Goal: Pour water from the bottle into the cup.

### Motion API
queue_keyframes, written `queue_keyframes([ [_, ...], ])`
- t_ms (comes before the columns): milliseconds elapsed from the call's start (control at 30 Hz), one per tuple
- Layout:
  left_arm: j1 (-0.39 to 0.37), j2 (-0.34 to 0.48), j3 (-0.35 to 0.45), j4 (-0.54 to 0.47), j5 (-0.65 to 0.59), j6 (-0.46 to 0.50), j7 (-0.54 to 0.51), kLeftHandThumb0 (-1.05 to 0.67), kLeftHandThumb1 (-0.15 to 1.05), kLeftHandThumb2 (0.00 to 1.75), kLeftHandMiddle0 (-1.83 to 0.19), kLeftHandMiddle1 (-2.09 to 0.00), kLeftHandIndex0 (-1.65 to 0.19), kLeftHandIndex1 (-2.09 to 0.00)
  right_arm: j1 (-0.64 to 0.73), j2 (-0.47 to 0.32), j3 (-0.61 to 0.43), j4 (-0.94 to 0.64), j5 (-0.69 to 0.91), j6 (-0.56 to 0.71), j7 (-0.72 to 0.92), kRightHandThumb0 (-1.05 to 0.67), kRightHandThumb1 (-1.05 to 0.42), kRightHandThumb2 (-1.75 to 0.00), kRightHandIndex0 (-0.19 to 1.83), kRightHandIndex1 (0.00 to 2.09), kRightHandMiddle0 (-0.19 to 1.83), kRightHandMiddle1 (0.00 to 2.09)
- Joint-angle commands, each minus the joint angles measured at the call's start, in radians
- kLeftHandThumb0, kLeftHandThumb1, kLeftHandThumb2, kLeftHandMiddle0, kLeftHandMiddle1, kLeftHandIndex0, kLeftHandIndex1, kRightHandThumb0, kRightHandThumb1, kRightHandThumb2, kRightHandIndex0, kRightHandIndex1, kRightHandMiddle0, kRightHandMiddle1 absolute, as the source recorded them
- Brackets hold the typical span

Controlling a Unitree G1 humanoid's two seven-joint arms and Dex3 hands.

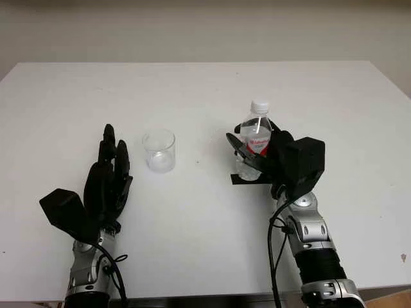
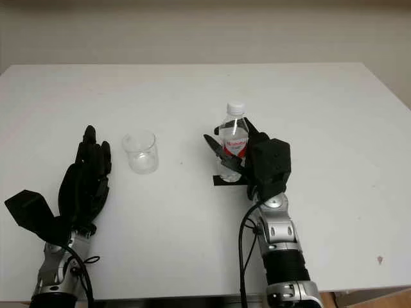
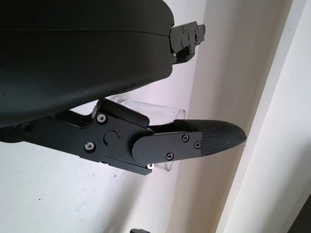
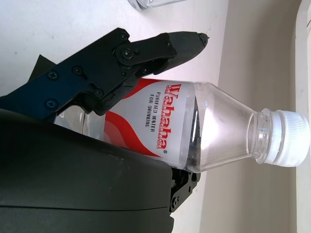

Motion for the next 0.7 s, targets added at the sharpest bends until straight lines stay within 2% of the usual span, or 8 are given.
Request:
queue_keyframes([
  [0,0.042,-0.001,0.004,0.028,-0.001,0.012,0.0,-0.76,1.05,0.48,0.19,-0.05,0.18,-0.06,0.003,0.008,-0.007,-0.001,0.013,-0.019,0.003,-0.41,-1.05,-0.47,1.39,2.09,0.98,2.09],
  [333,0.046,0.015,0.009,0.019,-0.003,0.022,-0.009,-0.75,1.05,0.5,0.19,-0.05,0.17,-0.06,0.038,0.031,0.002,-0.027,0.015,-0.002,-0.003,-0.43,-1.05,-0.46,1.32,2.09,0.86,2.09],
  [400,0.046,0.016,0.01,0.016,-0.001,0.025,-0.007,-0.76,1.05,0.49,0.18,-0.06,0.17,-0.06,0.046,0.031,0.008,-0.027,0.003,-0.019,-0.012,-0.5,-1.05,-0.35,1.05,2.09,0.67,2.09],
  [467,0.046,0.018,0.009,0.015,-0.001,0.026,-0.008,-0.76,1.05,0.49,0.18,-0.06,0.16,-0.06,0.057,0.025,0.014,-0.011,0.0,-0.081,0.005,-0.56,-1.05,-0.21,0.52,2.06,0.27,2.06],
  [533,0.047,0.019,0.009,0.011,-0.004,0.031,-0.009,-0.76,1.05,0.49,0.18,-0.06,0.16,-0.06,0.07,0.004,0.03,-0.002,0.0,-0.13,0.058,-0.63,-1.03,-0.09,0.03,1.58,-0.09,1.58],
  [567,0.048,0.02,0.009,0.01,-0.005,0.032,-0.01,-0.75,1.05,0.49,0.18,-0.05,0.17,-0.06,0.079,-0.007,0.036,-0.007,0.006,-0.138,0.091,-0.67,-1.0,-0.06,-0.09,1.05,-0.15,1.1],
  [600,0.048,0.02,0.01,0.01,-0.005,0.032,-0.011,-0.75,1.05,0.49,0.18,-0.05,0.17,-0.06,0.09,-0.015,0.041,-0.018,0.014,-0.137,0.122,-0.69,-0.98,-0.06,-0.12,0.67,-0.16,0.77],
  [667,0.047,0.021,0.011,0.009,-0.005,0.037,-0.008,-0.75,1.05,0.49,0.18,-0.05,0.16,-0.06,0.108,-0.027,0.046,-0.034,0.028,-0.142,0.171,-0.73,-0.95,-0.05,-0.16,0.24,-0.17,0.36],
])
